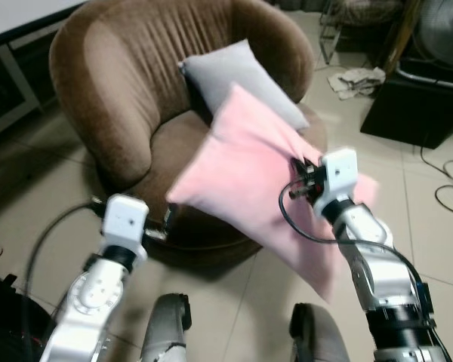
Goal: Move the pillow to the sofa from floor
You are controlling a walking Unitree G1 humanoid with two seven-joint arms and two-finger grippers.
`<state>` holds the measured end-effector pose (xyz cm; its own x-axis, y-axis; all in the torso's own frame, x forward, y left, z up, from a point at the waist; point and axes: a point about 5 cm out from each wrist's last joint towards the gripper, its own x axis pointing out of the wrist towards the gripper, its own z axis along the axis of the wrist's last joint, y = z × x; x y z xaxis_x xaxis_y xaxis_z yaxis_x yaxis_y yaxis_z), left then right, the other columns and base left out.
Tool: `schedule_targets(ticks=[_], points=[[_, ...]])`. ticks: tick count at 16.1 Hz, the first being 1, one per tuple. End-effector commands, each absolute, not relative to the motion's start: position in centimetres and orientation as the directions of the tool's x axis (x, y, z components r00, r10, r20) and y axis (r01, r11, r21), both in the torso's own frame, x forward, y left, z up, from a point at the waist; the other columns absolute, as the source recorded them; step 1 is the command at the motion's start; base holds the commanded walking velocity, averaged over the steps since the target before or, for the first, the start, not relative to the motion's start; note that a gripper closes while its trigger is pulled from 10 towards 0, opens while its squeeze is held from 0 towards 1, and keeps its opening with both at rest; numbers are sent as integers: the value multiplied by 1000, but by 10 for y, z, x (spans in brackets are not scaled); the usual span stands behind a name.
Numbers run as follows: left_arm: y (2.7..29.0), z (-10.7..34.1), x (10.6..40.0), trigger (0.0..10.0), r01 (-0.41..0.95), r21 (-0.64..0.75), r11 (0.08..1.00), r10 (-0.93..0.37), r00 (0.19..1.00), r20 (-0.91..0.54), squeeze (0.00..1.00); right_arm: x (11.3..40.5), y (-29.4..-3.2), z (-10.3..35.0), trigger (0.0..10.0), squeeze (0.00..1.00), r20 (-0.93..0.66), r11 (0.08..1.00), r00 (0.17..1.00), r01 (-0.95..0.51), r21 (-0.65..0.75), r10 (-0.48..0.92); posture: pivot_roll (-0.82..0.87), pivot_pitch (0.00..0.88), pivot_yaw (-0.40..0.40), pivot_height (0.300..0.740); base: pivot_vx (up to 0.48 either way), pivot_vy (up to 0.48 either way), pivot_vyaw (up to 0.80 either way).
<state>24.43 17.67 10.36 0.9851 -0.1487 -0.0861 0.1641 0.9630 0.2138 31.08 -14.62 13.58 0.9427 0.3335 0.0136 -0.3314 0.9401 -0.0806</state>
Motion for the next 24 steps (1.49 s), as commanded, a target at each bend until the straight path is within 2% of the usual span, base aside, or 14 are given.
schedule_targets(ticks=[1,7,14,24], points=[[178,102,247,10000,144,231,962,-129,989,-75,0,311,-146,141,10000,0,34,942,946,-316,-111,322,28,0,14,625,0,0,0],[179,104,247,10000,106,251,962,-103,994,-24,0,309,-137,116,10000,0,-45,939,944,-330,-103,327,95,0,-30,685,0,0,0],[182,106,244,10000,91,271,958,-94,996,-1,0,311,-132,116,10000,0,-38,933,938,-346,-97,344,112,0,-44,740,0,0,0],[184,108,243,10000,84,264,961,-91,996,14,0,311,-133,115,10000,0,-36,932,938,-348,-100,346,119,0,-50,740,0,0,0]])
